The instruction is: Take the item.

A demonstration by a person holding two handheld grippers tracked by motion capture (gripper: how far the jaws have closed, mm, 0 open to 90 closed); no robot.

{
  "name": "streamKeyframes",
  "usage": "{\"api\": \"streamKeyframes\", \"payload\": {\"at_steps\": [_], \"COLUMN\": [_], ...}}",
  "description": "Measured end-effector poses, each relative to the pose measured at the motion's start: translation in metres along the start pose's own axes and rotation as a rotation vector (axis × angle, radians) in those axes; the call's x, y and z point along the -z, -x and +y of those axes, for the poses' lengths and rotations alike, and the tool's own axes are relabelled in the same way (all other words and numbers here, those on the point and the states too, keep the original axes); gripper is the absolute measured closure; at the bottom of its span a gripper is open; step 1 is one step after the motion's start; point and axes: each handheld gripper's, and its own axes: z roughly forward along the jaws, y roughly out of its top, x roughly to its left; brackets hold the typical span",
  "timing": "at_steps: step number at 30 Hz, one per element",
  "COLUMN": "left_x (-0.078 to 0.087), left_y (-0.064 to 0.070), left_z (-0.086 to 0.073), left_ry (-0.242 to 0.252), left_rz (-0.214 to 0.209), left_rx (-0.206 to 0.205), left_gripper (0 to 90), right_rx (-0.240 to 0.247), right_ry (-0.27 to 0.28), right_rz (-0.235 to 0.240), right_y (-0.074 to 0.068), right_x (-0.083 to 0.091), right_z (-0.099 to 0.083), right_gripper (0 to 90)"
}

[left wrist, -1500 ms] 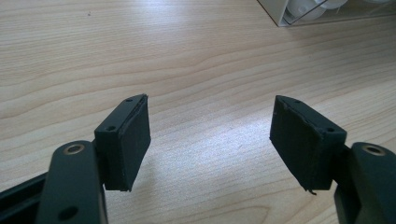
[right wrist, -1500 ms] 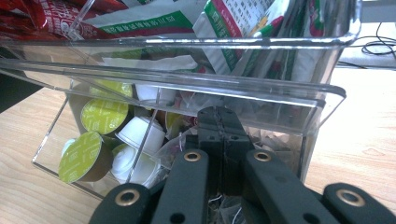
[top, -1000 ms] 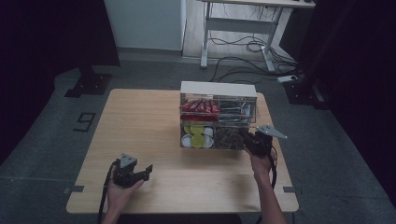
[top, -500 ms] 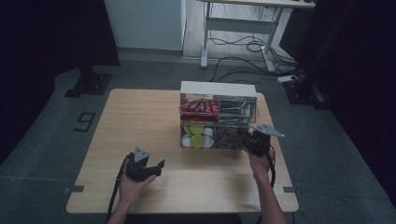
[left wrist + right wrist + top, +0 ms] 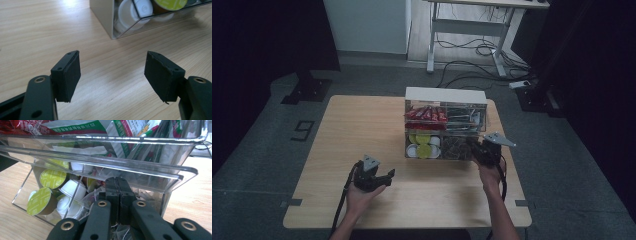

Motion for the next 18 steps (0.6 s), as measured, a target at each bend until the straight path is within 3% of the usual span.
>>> {"api": "streamKeyframes", "payload": {"at_steps": [8,18], "left_x": [-0.009,-0.018], "left_y": [0.012,0.019], "left_z": [0.019,0.033], "left_ry": [0.021,0.038], "left_rz": [-0.017,-0.022], "left_rx": [-0.039,-0.040], "left_gripper": [29.4,28.9], "right_rx": [0.010,0.009], "right_ry": [-0.003,-0.007], "right_rz": [-0.008,-0.004], "right_y": [-0.002,-0.001], "right_x": [-0.001,-0.001], "right_z": [0.000,0.001], "right_gripper": [87.8,87.8]}}
